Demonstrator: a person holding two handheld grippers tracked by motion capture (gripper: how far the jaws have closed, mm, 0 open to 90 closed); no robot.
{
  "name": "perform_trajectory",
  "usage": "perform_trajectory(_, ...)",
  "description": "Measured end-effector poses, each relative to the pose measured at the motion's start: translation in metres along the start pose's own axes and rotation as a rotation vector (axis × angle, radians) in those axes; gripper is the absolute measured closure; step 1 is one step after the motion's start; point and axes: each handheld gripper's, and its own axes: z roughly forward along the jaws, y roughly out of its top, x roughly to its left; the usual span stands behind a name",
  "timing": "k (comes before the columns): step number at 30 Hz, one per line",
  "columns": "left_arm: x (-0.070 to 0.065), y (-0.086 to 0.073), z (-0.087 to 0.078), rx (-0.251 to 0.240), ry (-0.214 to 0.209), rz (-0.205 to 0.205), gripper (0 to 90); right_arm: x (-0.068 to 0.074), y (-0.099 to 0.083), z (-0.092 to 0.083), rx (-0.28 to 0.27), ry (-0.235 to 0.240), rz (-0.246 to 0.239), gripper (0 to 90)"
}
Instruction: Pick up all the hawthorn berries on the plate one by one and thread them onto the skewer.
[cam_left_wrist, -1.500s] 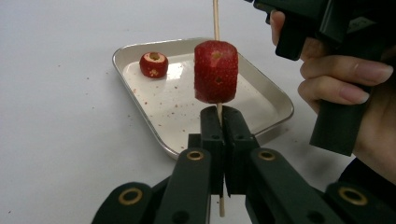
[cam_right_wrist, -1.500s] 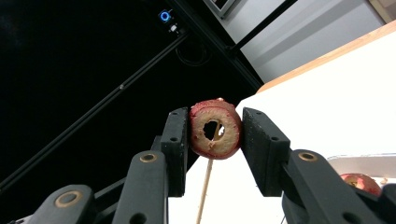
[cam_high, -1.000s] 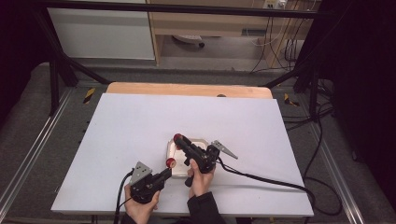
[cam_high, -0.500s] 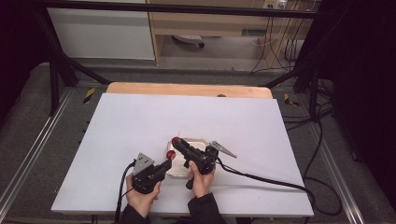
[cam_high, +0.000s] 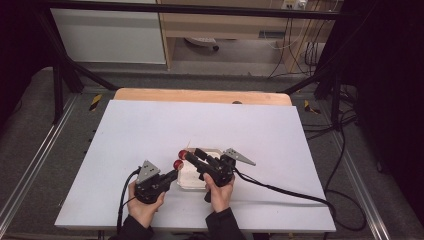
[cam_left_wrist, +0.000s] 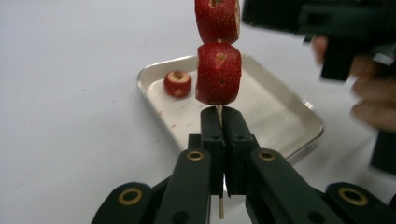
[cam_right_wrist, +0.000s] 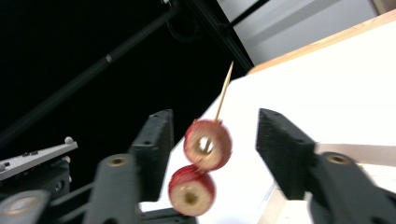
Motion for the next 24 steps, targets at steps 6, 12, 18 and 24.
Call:
perform_trajectory(6, 0.023, -0.013, -0.019, 0.061, -0.017, 0.067, 87.9, -0.003, 0.015, -0.004, 0.185, -0.065, -0.119, 24.7)
perform_trajectory(12, 0.033, -0.023, -0.033, 0.12, -0.034, 0.121, 87.8, -0.011, 0.029, -0.007, 0.366, -0.127, -0.219, 15.3)
perform_trajectory(18, 0.037, -0.025, -0.031, 0.159, -0.055, 0.143, 87.8, -0.018, 0.049, -0.008, 0.532, -0.187, -0.291, 12.8)
perform_trajectory(24, 0.038, -0.024, -0.029, 0.167, -0.063, 0.15, 87.8, -0.011, 0.066, 0.006, 0.674, -0.229, -0.42, 12.7)
